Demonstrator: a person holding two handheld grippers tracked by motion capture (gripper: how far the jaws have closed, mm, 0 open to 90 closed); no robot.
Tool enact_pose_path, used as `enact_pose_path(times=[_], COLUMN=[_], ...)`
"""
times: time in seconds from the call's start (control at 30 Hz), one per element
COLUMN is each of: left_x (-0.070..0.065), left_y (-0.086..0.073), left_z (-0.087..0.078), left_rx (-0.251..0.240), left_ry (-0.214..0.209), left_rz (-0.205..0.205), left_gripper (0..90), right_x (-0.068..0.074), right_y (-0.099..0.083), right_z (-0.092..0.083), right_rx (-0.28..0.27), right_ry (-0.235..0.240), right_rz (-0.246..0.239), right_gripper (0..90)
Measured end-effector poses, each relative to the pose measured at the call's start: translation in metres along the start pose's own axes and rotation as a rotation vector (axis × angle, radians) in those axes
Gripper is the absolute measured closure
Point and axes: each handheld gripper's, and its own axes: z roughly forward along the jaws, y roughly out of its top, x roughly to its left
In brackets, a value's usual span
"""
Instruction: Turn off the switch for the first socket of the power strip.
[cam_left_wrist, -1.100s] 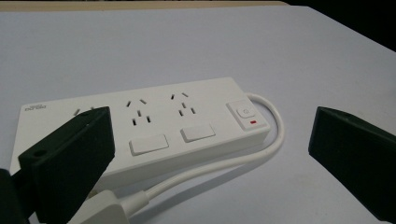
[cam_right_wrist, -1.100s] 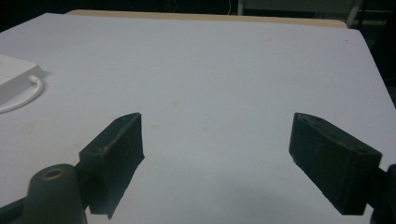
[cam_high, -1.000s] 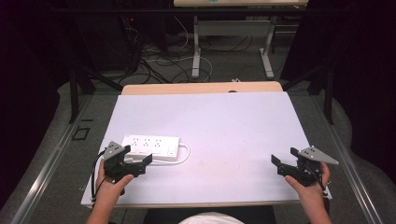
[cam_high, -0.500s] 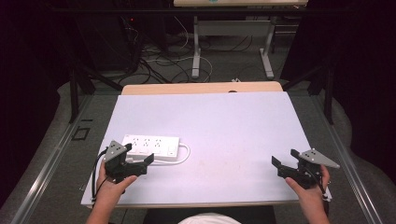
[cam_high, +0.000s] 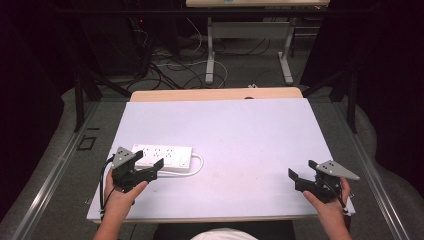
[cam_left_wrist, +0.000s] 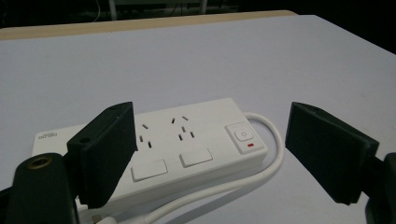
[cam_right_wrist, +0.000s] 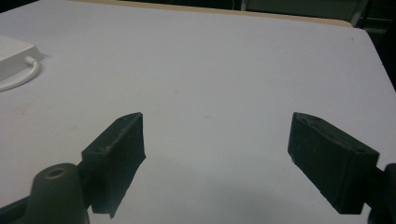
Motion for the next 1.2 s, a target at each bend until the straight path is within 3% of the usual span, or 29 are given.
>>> enact_pose_path(times=[0.33, 0.4, 0.7, 1.03, 1.2], left_x=[0.001, 0.0, 0.002, 0.001, 0.001], left_y=[0.015, 0.02, 0.034, 0.046, 0.049], left_z=[-0.003, -0.003, -0.001, 0.008, 0.013], left_rx=[0.002, 0.005, 0.036, 0.102, 0.136], left_ry=[0.017, 0.023, 0.009, -0.014, -0.022], left_rz=[0.012, 0.03, 0.041, -0.009, -0.013], left_gripper=[30.5, 31.6, 35.2, 38.2, 40.8], right_x=[0.003, 0.003, 0.003, 0.003, 0.002], right_y=[-0.001, -0.001, -0.001, -0.002, -0.002], right_z=[0.001, 0.001, 0.001, 0.002, 0.002], right_rx=[0.014, 0.013, 0.018, 0.021, 0.023], right_ry=[0.013, 0.011, 0.008, 0.012, 0.011], right_rz=[-0.013, -0.016, -0.009, -0.005, -0.004], right_gripper=[18.6, 18.6, 18.7, 18.8, 18.8])
